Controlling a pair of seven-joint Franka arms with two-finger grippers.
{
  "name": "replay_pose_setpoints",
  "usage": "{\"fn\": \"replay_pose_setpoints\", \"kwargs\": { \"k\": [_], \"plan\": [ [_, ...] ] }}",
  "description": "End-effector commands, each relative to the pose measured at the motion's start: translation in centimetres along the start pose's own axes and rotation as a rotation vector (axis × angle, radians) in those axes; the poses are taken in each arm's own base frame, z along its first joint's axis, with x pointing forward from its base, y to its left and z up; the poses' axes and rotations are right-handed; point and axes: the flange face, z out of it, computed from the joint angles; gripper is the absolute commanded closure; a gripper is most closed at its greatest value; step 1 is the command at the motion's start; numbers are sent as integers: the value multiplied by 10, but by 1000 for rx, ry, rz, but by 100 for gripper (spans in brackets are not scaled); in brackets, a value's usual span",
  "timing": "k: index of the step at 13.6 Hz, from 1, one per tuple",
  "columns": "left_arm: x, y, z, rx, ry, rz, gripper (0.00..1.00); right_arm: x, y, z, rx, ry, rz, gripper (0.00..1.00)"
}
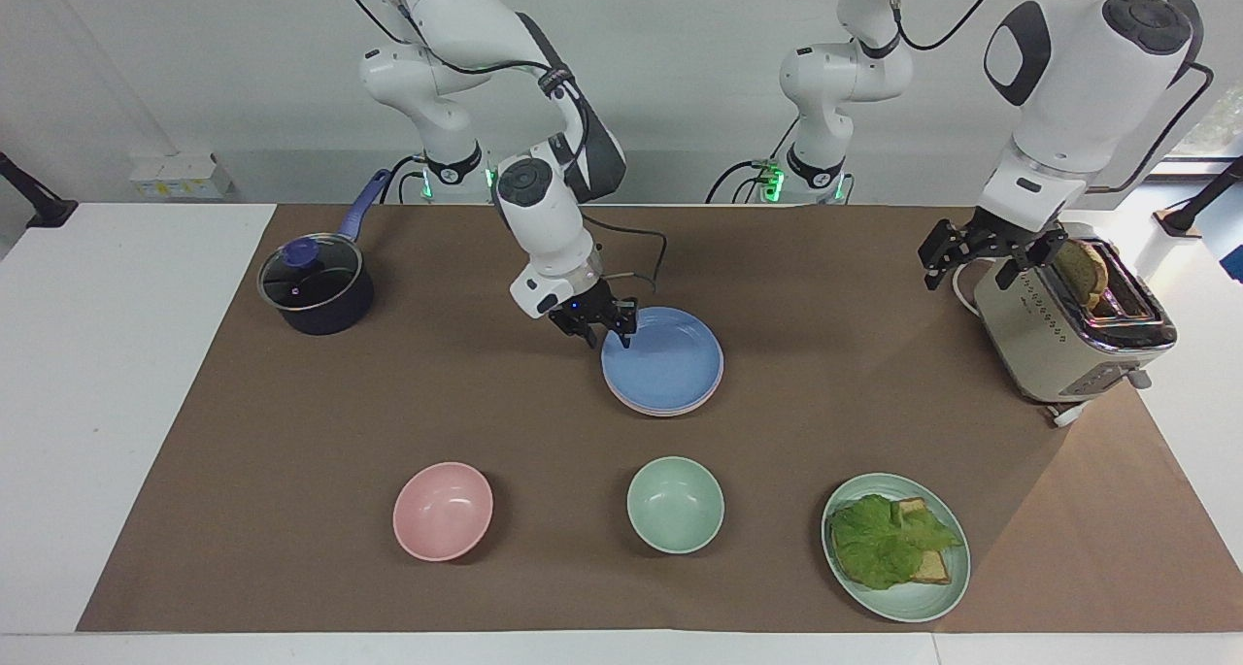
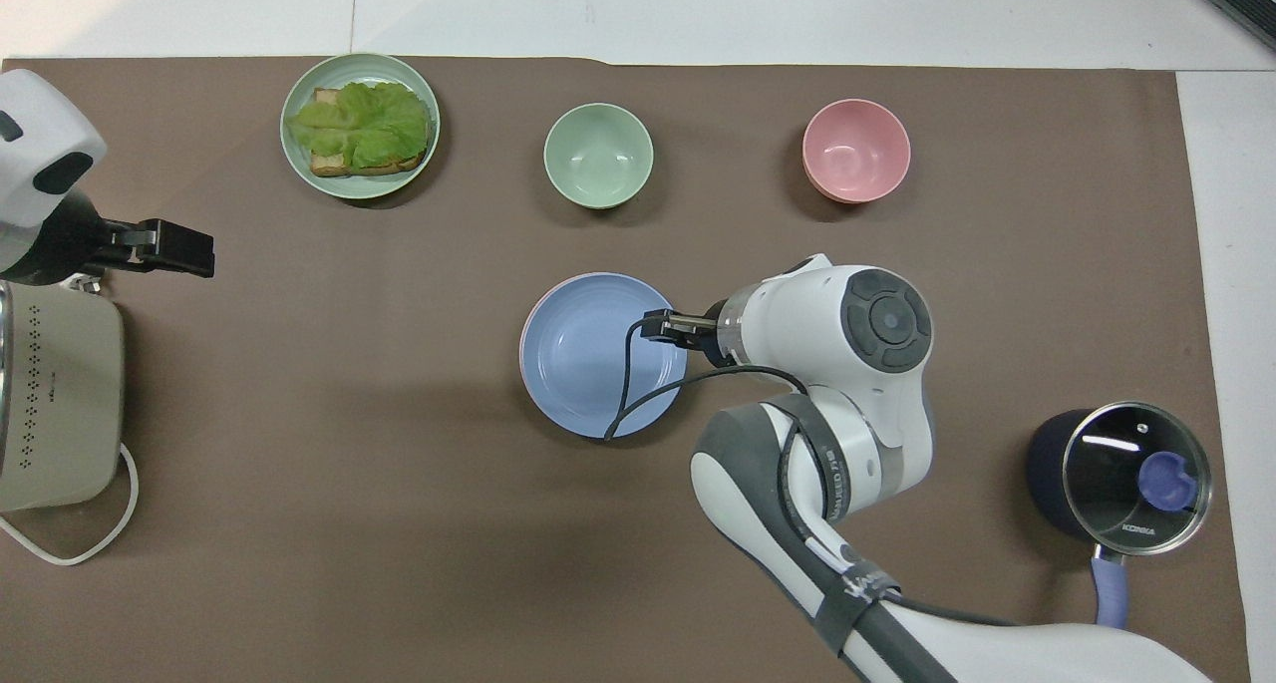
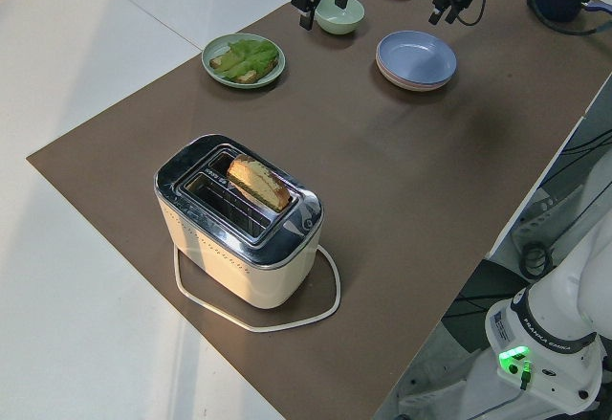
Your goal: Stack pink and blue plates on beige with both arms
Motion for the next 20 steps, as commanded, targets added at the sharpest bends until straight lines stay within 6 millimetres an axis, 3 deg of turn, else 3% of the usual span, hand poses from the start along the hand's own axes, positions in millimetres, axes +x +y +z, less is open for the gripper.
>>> {"fn": "replay_pose_setpoints", "kwargs": {
  "k": [1, 6, 9, 11, 15, 20],
  "plan": [
    [0, -3, -5, 16, -9, 2, 0, 27, 45, -65, -31, 42, 49, 0],
    [0, -3, -5, 16, -9, 2, 0, 52, 153, -167, -164, 57, -61, 0],
    [0, -4, -5, 16, -9, 1, 0, 51, 195, -226, -198, 35, -69, 0],
    [0, -4, -5, 16, -9, 1, 0, 57, 197, -266, -228, 3, -60, 0],
    [0, -3, -5, 16, -9, 2, 0, 68, 179, -317, -328, -17, -96, 0],
    [0, -3, -5, 16, -9, 2, 0, 76, 164, -327, -343, -66, -97, 0]
  ]
}}
